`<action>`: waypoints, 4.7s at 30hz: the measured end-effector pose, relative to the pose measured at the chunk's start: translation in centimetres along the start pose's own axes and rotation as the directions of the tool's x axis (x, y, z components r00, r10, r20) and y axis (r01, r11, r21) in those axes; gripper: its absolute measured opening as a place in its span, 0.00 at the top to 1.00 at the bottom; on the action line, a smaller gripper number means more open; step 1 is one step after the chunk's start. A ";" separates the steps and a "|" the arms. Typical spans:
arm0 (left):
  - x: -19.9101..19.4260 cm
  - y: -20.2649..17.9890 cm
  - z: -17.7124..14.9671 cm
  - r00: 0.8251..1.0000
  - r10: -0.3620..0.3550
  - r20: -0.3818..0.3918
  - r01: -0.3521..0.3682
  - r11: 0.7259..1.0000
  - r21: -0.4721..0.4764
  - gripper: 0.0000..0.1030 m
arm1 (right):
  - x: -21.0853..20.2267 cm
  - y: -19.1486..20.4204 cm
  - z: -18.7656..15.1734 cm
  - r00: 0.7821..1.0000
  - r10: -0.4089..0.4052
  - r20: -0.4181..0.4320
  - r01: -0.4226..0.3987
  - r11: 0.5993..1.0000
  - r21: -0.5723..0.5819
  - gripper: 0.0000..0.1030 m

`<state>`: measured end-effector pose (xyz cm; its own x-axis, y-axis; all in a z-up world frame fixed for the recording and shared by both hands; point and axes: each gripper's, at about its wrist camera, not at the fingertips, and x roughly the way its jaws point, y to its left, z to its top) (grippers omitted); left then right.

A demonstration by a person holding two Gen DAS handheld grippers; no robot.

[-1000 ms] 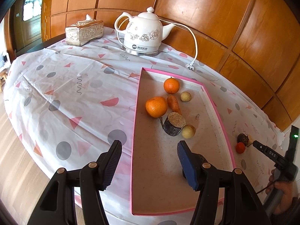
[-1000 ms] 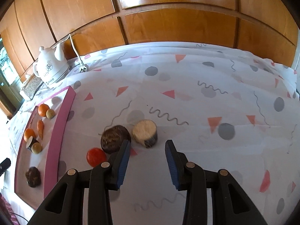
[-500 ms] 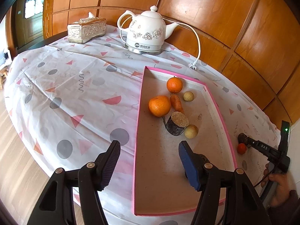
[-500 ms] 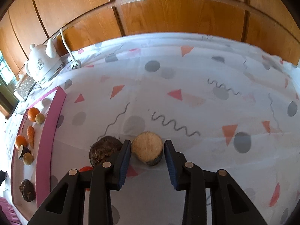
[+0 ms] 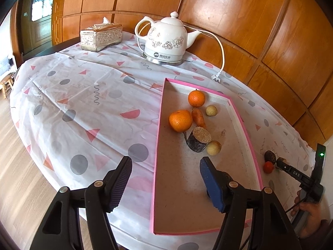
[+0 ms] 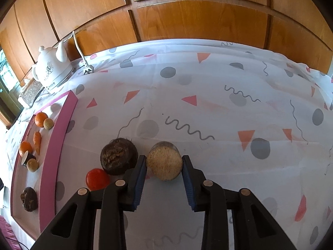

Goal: Organize fruits
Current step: 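Grasp the white-topped cylinder with the right tool and lift, then carry the cylinder into the pink tray and open the right tool, then move the left tool toward the red tomato beside the tray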

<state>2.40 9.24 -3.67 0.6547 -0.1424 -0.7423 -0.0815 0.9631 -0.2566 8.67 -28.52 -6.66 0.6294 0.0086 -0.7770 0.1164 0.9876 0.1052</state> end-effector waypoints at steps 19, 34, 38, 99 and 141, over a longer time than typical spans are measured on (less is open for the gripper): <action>-0.8 1.0 -0.3 1.000 0.017 0.018 -0.016 0.999 -0.039 0.29 | -3.6 2.3 -1.8 0.994 0.106 0.027 -0.104 0.993 -0.058 0.67; -0.5 2.5 -0.3 0.999 0.034 0.016 -0.032 0.995 -0.090 0.29 | -4.9 12.7 -2.4 0.959 0.279 -0.043 -0.278 0.909 -0.311 0.67; -0.4 2.9 -0.2 0.999 0.041 0.015 -0.039 0.994 -0.102 0.28 | -4.6 15.2 -2.0 0.953 0.295 -0.062 -0.297 0.882 -0.367 0.67; -0.6 -0.1 -0.7 1.000 -0.001 0.002 0.001 1.000 0.005 0.28 | -5.9 8.7 -4.3 0.993 0.063 0.103 -0.045 0.984 -0.174 0.62; 2.0 -16.5 -0.1 0.966 -0.214 -0.146 0.259 0.830 0.495 0.28 | -6.8 -13.0 -6.7 0.923 -0.377 0.082 0.335 0.888 0.315 0.62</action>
<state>4.97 -7.01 -1.04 0.5397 -0.3771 -0.7527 0.4738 0.8751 -0.0987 -2.30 -40.32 -6.91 0.6001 -0.3773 -0.7054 0.5559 0.8307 0.0287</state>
